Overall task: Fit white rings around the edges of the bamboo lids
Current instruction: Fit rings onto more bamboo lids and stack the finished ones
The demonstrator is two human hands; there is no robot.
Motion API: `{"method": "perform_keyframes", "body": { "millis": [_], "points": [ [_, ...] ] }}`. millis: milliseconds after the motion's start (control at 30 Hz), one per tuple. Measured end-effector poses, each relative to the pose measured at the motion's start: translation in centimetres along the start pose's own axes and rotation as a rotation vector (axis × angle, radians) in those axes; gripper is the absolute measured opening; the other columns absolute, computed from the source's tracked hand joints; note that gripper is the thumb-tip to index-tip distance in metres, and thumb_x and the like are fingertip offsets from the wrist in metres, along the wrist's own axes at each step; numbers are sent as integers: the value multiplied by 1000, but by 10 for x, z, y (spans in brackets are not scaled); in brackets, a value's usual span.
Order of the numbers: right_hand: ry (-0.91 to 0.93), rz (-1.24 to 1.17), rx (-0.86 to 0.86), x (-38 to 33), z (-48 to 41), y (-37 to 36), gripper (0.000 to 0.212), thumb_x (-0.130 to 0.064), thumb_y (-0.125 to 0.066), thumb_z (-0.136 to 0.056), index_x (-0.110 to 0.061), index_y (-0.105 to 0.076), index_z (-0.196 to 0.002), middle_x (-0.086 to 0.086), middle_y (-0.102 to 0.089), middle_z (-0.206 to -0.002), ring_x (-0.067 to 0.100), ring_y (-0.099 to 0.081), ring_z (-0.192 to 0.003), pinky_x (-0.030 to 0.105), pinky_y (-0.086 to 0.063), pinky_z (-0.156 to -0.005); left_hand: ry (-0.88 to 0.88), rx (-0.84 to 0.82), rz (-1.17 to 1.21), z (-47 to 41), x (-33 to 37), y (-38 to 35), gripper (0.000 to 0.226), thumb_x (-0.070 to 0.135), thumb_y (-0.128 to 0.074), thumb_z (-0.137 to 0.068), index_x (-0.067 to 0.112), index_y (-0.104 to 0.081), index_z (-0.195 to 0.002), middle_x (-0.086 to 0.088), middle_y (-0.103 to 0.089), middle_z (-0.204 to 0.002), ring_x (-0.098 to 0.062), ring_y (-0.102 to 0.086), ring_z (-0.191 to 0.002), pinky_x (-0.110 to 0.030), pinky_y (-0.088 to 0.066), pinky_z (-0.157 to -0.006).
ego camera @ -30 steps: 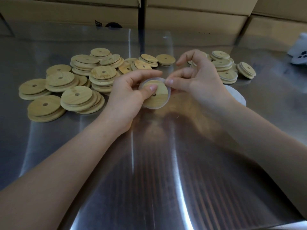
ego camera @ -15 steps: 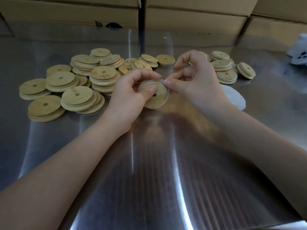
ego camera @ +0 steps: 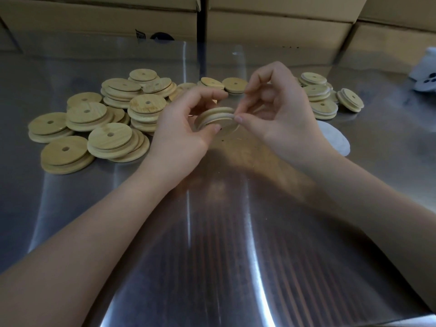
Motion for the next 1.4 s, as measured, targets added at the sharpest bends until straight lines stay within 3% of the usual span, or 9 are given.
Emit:
{"method": "perform_keyframes", "body": {
  "millis": [133,233,400,700,900,1067,1167,1300,1400],
  "points": [
    [119,130,-9,-4,1,2,45,5,-67,-78,-29,-40,-91,-2,-62,-80,20,-65,-78,41,-56,-70,-92,57,-181,0,3,-1,34,-1,-71,-80,17,-68,-108,20,-54,-98,2,-55,-97,-20,-47,-91],
    [191,211,3,-5,3,3,36,5,-67,-79,-18,-44,-94,-3,-60,-81,16,-64,-77,36,-55,-70,-119,62,-205,2,4,-2,30,-1,-69,-82,15,-69,-108,15,-62,-98,-1,-60,-98,-24,-50,-91],
    [213,295,66,-7,6,2,23,5,-69,-79,0,-52,-93,4,-63,-80,12,-63,-76,33,-54,-70,-104,87,-134,2,6,0,35,-1,-68,-83,25,-65,-105,24,-62,-97,1,-63,-99,-28,-53,-91],
    [169,304,163,-8,7,1,25,1,-73,-77,-2,-52,-89,4,-64,-77,6,-62,-76,16,-50,-67,-189,109,-176,2,5,-1,36,-3,-68,-81,16,-65,-112,26,-58,-100,1,-62,-101,-25,-52,-92],
    [40,151,162,-1,1,7,34,-7,-78,-76,-15,-48,-89,1,-62,-77,13,-63,-72,28,-55,-68,-263,92,-241,3,5,-3,29,-1,-67,-83,11,-66,-109,10,-62,-102,-4,-60,-98,-19,-48,-88],
    [-46,-9,147,9,-4,9,26,-4,-77,-79,-17,-55,-86,6,-62,-83,18,-63,-75,37,-57,-69,-178,71,-146,3,4,-4,31,1,-68,-84,16,-67,-111,10,-65,-106,-4,-61,-104,-20,-48,-92],
    [-93,-113,119,17,-5,9,18,-2,-70,-85,-18,-64,-88,4,-66,-85,16,-65,-76,32,-57,-67,-86,78,-11,2,3,-4,34,0,-67,-85,21,-64,-112,11,-66,-107,-6,-64,-106,-28,-52,-95],
    [-141,-209,69,26,-4,7,13,-6,-67,-89,-17,-71,-95,-3,-72,-88,10,-69,-84,27,-57,-73,66,87,217,1,-2,-5,35,-5,-66,-87,22,-65,-109,11,-69,-104,-3,-68,-100,-21,-55,-86],
    [-169,-261,-6,30,-4,5,18,-6,-66,-89,-17,-70,-103,-1,-73,-94,13,-69,-90,35,-59,-78,140,112,334,1,-6,-4,34,-5,-66,-87,25,-67,-103,10,-72,-100,-6,-70,-97,-24,-57,-82]
  ]
}}
Point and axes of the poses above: each hand's wrist, its own z-axis away from the middle knuckle, its own y-axis out of the back of the hand, x = y × z, the point moved 3 cm from there along -z, towards the middle knuckle
